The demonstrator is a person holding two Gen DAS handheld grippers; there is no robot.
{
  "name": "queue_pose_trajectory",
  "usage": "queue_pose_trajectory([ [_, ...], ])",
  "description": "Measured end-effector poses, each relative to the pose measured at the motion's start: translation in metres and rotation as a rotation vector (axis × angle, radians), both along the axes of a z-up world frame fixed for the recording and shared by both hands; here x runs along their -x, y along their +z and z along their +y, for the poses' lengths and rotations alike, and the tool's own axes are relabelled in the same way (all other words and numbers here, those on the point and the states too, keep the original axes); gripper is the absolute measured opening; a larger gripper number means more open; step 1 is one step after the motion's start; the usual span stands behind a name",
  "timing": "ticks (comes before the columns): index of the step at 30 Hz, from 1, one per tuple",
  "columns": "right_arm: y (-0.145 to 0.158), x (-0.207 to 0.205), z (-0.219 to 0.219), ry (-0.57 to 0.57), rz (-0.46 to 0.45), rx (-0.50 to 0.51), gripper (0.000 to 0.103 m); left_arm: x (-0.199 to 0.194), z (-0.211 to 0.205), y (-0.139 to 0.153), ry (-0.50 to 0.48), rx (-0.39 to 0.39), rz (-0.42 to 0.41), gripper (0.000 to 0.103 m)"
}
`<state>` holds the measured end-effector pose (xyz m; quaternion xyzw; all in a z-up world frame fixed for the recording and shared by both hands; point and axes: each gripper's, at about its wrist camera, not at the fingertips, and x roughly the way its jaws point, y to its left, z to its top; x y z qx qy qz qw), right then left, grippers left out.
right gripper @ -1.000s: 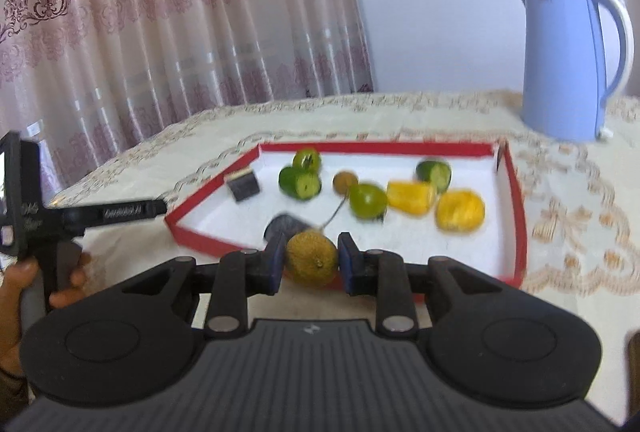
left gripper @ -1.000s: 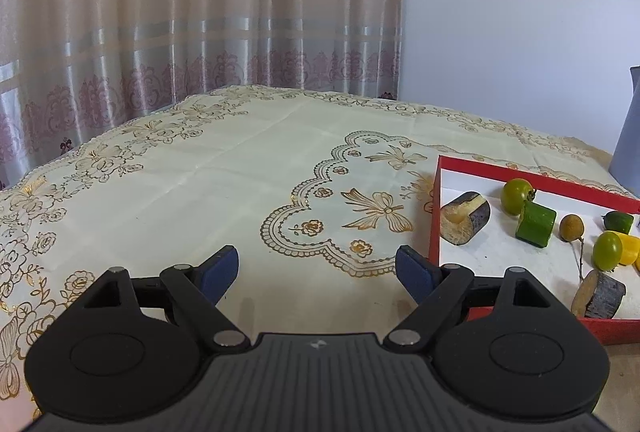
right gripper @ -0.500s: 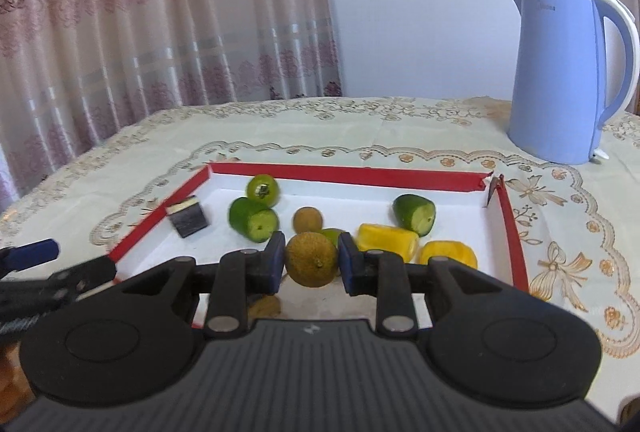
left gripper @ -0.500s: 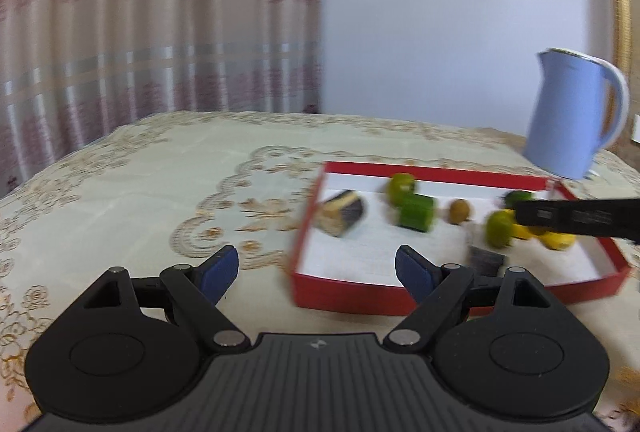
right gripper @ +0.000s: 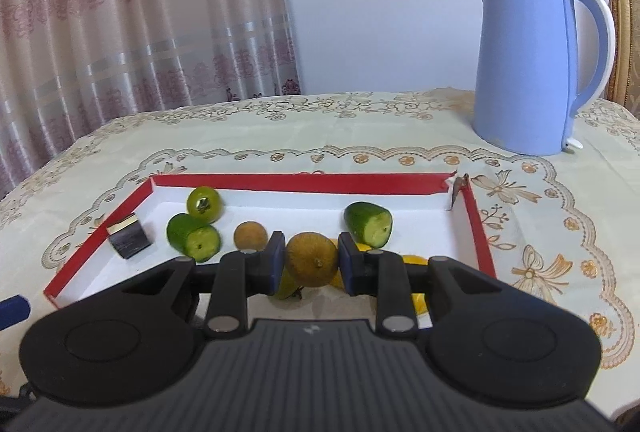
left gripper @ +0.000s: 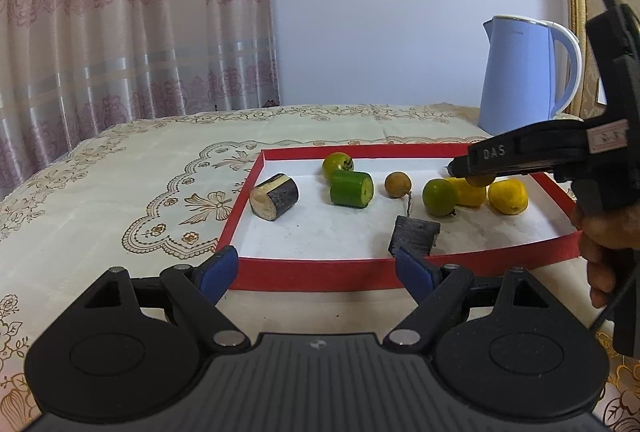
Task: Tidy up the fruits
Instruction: 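Lower the yellowish fruit into the tray and open the right gripper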
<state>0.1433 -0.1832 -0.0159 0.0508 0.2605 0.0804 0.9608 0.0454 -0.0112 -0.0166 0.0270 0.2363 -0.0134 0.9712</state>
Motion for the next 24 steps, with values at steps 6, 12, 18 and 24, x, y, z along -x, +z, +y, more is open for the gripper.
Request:
queue_pose_trajectory([
  [6,-0.003,-0.010,0.003,-0.020,0.009,0.016,0.027,0.001,0.001,0.000,-0.002,0.001,0.007,0.086],
  [12,-0.005,-0.013,0.003,-0.047,0.004,0.031,0.027,0.002,0.001,0.000,-0.009,0.001,0.009,0.086],
  [18,-0.005,-0.015,0.009,-0.033,0.006,0.052,0.027,0.002,0.002,-0.002,-0.013,0.006,0.015,0.086],
  [24,-0.006,-0.017,0.018,-0.035,0.005,0.077,0.027,0.003,0.004,-0.002,-0.017,0.007,0.013,0.086],
])
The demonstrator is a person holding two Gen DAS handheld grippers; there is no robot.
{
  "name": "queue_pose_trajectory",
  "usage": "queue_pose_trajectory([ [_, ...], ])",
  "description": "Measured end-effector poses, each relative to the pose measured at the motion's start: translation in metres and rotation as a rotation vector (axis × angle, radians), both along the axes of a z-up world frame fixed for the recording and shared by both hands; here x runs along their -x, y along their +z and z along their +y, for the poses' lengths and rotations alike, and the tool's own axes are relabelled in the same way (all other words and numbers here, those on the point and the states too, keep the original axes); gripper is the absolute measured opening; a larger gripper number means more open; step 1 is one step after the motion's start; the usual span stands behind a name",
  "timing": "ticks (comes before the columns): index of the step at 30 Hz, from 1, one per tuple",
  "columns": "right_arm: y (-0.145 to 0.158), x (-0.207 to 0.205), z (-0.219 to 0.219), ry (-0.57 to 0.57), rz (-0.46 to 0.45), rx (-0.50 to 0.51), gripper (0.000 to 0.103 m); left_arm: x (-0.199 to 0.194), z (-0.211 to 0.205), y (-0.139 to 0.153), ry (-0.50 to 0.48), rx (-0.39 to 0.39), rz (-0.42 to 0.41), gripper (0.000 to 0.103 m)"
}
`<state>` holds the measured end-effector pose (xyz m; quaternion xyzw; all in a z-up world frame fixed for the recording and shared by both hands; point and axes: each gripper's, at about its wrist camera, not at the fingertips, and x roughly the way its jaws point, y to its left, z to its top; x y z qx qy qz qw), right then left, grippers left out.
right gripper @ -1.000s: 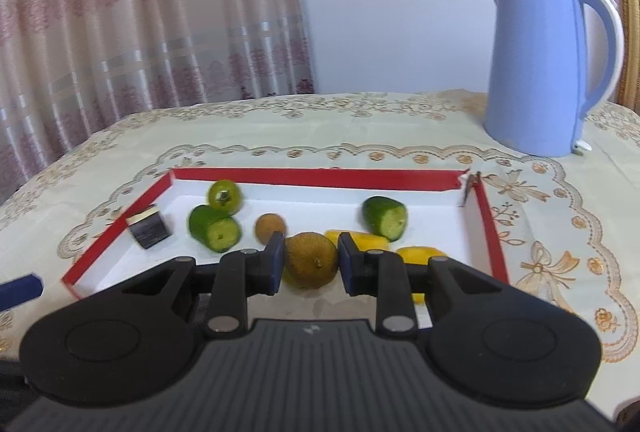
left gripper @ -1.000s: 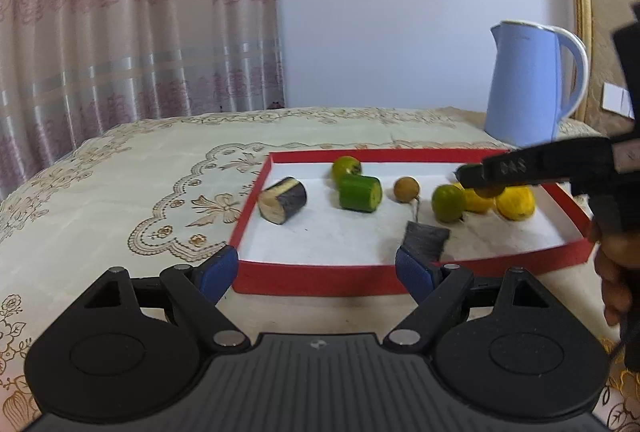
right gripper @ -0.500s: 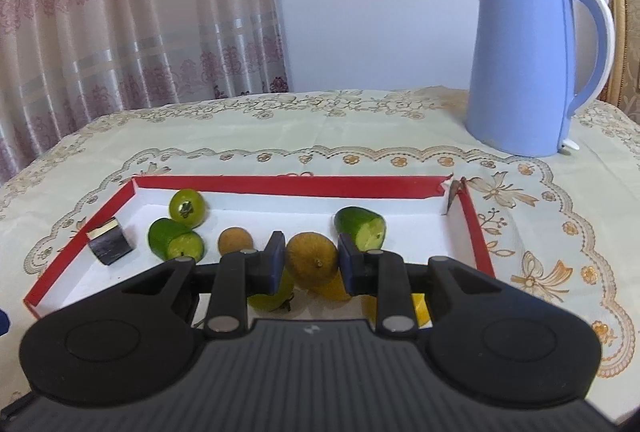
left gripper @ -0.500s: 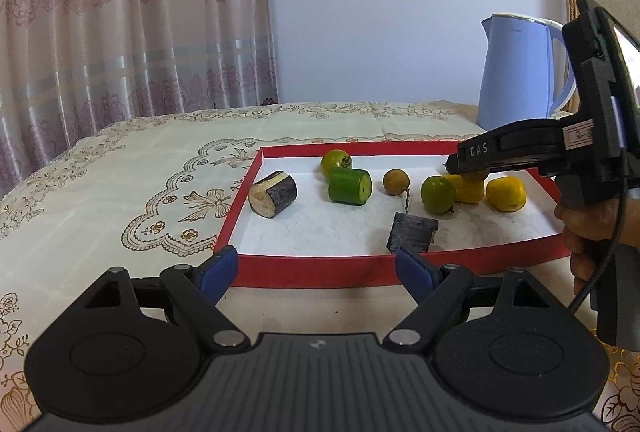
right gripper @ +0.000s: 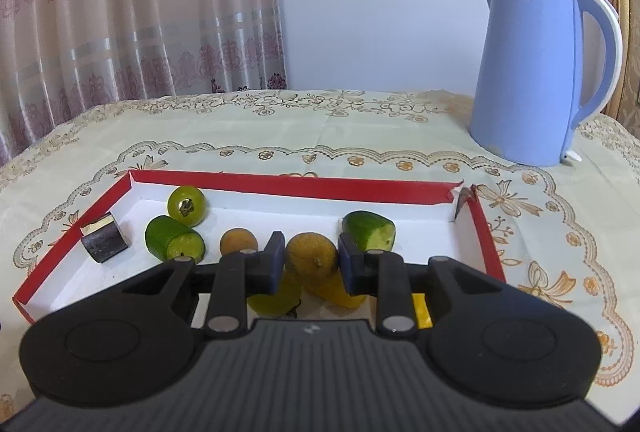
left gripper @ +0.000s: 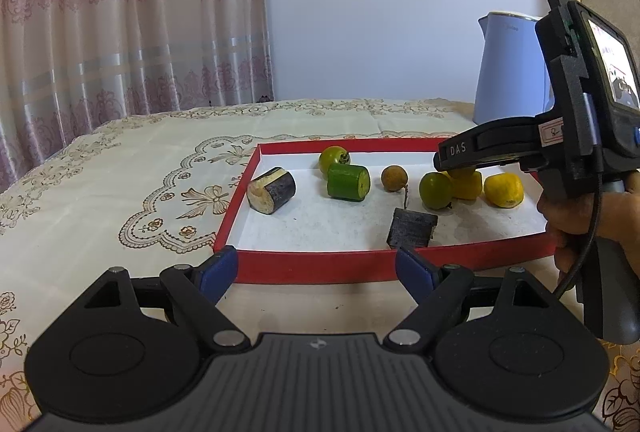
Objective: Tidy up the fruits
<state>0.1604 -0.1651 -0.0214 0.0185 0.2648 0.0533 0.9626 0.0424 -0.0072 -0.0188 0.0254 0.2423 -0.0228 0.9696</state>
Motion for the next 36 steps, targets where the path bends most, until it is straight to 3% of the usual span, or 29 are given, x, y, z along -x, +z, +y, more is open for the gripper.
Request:
queue_pose_trajectory([
  [9,0.000,-0.001,0.003,-0.010,-0.001,0.022,0.028,-0.001,0.003,0.000,-0.007,0.009,0.006,0.086],
  [11,0.000,-0.001,0.005,-0.014,-0.001,0.024,0.037,0.000,0.003,0.000,-0.009,0.007,0.005,0.086],
  [13,0.000,0.000,0.005,-0.017,-0.007,0.031,0.053,0.000,0.003,0.001,-0.010,0.007,0.004,0.086],
  [16,0.001,0.001,0.007,-0.024,-0.019,0.040,0.063,0.000,0.004,0.001,-0.008,0.008,0.005,0.086],
  [25,0.013,0.020,0.007,-0.012,-0.057,0.043,0.074,0.001,0.007,0.004,0.003,0.014,0.011,0.086],
  [36,0.037,0.089,-0.002,0.025,-0.142,0.021,0.091,0.002,0.008,0.004,0.013,0.020,0.027,0.086],
])
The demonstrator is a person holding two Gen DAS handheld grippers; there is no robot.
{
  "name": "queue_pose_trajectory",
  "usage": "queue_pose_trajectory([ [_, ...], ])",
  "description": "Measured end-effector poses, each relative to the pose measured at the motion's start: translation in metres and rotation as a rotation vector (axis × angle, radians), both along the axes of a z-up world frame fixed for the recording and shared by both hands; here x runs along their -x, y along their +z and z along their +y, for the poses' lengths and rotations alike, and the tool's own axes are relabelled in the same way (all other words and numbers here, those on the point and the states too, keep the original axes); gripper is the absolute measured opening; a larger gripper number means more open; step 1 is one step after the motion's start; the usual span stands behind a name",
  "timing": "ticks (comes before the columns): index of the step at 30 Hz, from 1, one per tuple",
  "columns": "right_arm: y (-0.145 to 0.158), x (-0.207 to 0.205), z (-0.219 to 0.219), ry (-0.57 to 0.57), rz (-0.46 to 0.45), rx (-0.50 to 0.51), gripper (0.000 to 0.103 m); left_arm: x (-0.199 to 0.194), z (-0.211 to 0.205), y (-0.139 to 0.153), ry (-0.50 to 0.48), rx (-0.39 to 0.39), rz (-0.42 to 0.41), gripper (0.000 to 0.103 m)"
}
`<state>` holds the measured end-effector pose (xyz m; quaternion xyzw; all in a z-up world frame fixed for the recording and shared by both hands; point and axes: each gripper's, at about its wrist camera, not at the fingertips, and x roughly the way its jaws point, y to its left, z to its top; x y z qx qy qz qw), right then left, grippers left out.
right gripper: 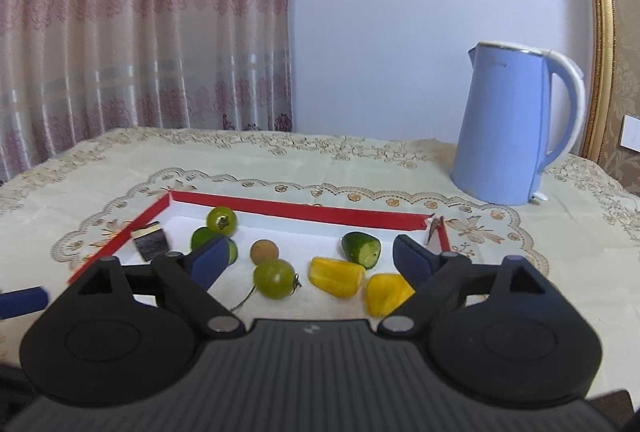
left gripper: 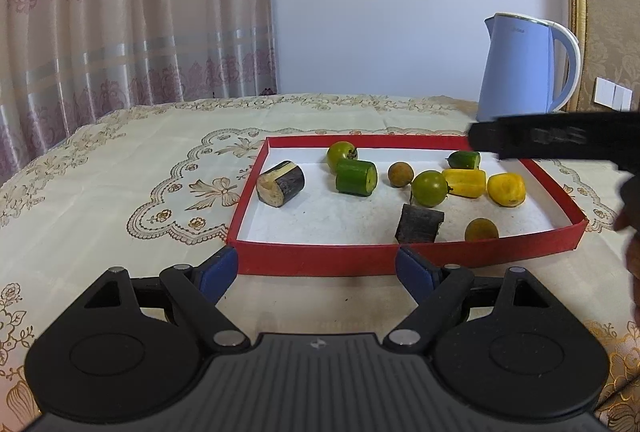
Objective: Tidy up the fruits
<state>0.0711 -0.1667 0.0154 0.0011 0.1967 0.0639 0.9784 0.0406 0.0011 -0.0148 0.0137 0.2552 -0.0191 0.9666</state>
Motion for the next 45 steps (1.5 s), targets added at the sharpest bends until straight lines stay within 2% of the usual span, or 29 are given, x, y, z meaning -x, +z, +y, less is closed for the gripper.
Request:
queue_pose_trajectory([
  [9,-0.014,0.052,-0.017,-0.009,0.017,-0.072,0.102,-0.002,0.000,-0.005,0.024,-0.019,0.022,0.086],
  [13,-0.027,0.062,-0.018,-0.017,0.045,-0.058,0.103,-0.002,-0.003,-0.006,0.027,-0.025,0.028,0.087],
  [15,-0.033,0.065,-0.017,-0.013,0.059,-0.047,0.103,-0.003,-0.004,-0.006,0.029,-0.028,0.027,0.092],
  [20,-0.043,0.063,-0.011,0.011,0.103,-0.020,0.103,-0.008,-0.009,-0.008,0.038,-0.045,0.039,0.093],
  [27,-0.048,0.061,-0.004,0.015,0.119,0.034,0.103,-0.015,-0.013,-0.014,0.039,-0.062,0.057,0.093],
  [34,-0.049,0.052,-0.009,-0.039,0.135,0.030,0.103,-0.018,-0.012,-0.011,0.031,-0.055,0.044,0.093],
  [40,-0.053,0.044,-0.017,-0.092,0.144,-0.016,0.103,-0.020,-0.012,-0.009,0.019,-0.046,0.035,0.093],
  [45,-0.057,0.034,-0.015,-0.084,0.186,-0.054,0.103,-0.022,-0.013,-0.012,0.019,-0.049,0.048,0.093],
])
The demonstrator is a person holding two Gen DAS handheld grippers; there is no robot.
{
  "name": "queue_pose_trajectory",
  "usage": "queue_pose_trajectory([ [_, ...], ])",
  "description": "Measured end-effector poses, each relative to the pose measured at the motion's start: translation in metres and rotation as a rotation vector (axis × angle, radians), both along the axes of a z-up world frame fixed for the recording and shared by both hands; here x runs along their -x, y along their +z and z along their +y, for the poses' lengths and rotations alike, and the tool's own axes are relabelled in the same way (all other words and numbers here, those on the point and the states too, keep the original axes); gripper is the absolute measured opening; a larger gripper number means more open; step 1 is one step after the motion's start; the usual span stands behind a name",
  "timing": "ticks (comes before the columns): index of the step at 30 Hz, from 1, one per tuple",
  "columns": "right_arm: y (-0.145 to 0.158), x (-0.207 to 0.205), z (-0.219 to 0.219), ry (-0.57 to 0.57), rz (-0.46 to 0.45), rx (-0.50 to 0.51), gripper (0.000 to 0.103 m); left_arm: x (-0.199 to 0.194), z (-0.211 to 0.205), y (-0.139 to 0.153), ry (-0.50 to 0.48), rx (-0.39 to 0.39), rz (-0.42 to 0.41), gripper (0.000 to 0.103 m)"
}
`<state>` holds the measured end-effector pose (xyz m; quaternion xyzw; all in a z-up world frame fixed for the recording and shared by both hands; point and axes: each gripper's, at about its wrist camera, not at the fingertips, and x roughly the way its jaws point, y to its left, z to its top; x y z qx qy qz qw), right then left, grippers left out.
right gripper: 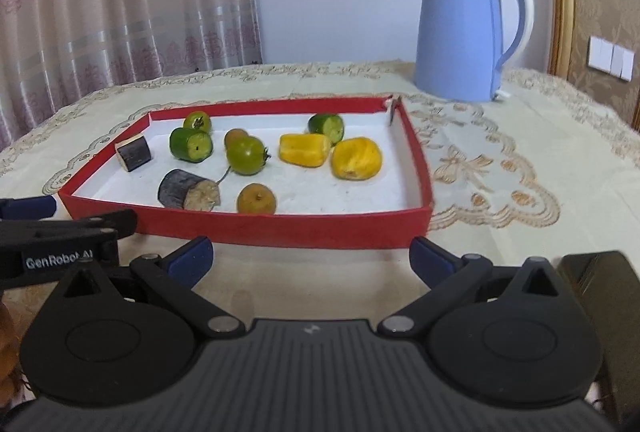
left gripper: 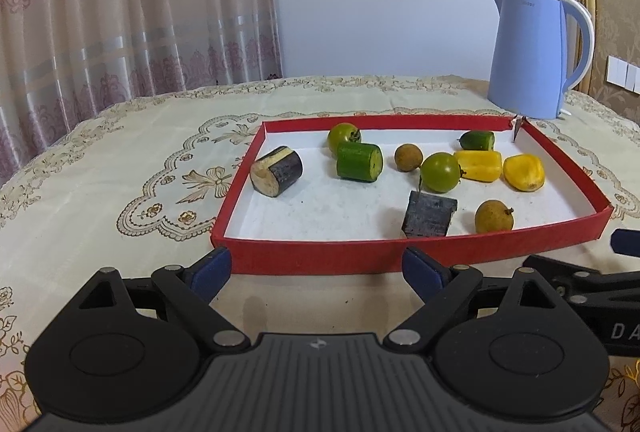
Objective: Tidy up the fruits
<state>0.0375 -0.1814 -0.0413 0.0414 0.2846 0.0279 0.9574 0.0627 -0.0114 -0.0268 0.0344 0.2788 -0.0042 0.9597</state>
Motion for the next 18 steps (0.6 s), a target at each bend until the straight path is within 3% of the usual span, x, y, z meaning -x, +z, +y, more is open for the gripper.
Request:
queue_pose_trajectory([
  [18,-0.0078,-0.0093,0.0115,0.044,0.032,0.043,0.103,-0.0018,0.0006,-0.0049,0.014,-0.041,0.004,0.093],
])
